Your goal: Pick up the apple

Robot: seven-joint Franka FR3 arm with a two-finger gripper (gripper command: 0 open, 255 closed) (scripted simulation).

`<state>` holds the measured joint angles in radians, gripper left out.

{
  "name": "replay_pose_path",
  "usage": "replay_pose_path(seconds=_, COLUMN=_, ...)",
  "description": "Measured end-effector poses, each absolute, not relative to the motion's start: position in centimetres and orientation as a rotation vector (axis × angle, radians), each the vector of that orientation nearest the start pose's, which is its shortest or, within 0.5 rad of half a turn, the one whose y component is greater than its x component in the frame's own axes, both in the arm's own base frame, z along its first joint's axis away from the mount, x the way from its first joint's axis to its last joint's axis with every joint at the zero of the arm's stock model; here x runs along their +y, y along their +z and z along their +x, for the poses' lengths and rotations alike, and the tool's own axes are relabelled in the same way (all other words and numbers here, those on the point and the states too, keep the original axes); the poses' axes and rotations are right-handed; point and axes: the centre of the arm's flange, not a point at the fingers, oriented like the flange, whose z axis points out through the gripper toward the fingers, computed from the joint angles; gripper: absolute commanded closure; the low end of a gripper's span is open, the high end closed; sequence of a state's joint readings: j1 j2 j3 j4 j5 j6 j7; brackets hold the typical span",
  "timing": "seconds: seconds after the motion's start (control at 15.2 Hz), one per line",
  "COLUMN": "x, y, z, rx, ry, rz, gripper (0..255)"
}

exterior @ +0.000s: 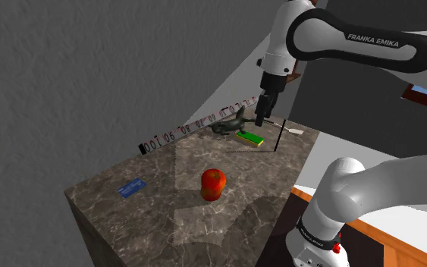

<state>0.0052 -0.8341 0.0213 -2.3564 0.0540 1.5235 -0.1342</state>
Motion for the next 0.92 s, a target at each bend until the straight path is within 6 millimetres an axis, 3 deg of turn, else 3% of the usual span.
replay_pose_path(seconds=0.13, x=2.1, y=59.6, z=29.0, rx=-0.238, ry=-0.007, rz=-3.091, gripper=0)
replay_pose_path(seconds=0.4, x=5.0, y=56.7, z=29.9, rx=-0.205, ry=-0.027, rz=-3.070, gripper=0)
replay_pose_path(seconds=0.92, x=12.6, y=50.8, z=32.5, rx=-0.130, ry=-0.070, rz=-3.020, gripper=0)
